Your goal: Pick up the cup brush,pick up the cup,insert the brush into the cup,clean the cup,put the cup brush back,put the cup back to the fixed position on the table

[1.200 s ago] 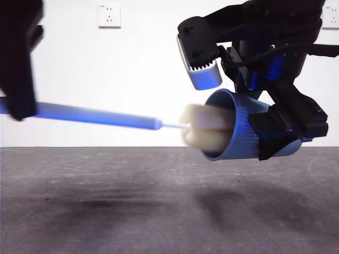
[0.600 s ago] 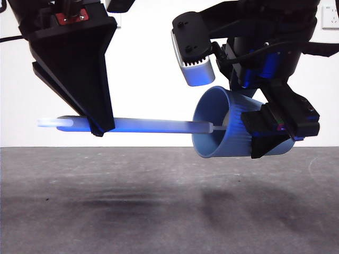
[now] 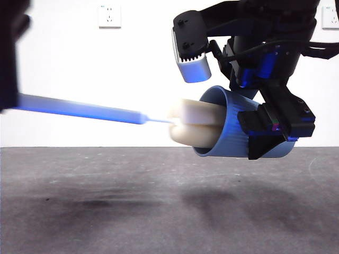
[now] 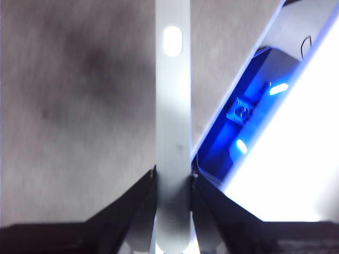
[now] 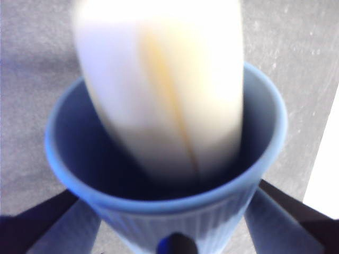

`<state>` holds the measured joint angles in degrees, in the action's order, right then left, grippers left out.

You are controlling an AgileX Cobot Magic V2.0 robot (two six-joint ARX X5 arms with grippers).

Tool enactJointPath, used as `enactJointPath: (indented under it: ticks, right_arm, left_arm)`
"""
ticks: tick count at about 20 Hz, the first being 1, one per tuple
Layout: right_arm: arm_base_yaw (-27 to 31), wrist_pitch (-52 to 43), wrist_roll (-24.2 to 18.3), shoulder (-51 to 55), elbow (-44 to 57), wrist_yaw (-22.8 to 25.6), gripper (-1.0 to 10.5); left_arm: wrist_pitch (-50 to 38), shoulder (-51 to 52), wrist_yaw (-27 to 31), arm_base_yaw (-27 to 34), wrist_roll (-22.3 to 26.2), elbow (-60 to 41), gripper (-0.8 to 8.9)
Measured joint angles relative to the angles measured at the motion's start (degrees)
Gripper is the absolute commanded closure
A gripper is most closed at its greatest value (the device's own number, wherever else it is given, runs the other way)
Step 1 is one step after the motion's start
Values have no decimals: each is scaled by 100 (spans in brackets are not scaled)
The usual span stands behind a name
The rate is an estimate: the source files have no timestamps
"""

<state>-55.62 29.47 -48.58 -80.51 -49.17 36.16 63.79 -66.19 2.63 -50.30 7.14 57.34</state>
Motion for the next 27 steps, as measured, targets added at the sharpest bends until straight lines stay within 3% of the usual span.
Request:
enactJointPath:
  ticks: [7,10,12,15,20,24,27]
  right_arm:
    - [428,-83,579,13,0,192,963]
    - [824,-92,1305,262,0,245,963]
    - [1154,-122,2013,603,-2,146,963]
    - [1526,-120,3097,1209,-2,-492,963]
    - [1751,-380,4640,2337,-11,-2129,963]
    - [1751,-529,5193,2686,-13,-2712,963]
    - [1749,-527,5274,2715,-13,-2723,963]
  left_arm:
    - [896,634,293,2,-291,0,822]
    - [723,898,581,83,-636,0,822]
    - [424,960,599,286,-940,0,822]
    - [-369,949,737,695,-1574,-76,822]
    - [-2269,396,772,1137,-2704,-800,822]
    - [-3705,-538,776,1174,-3250,-837,822]
    - [-4347,-1364,789,1174,-3477,-837,822]
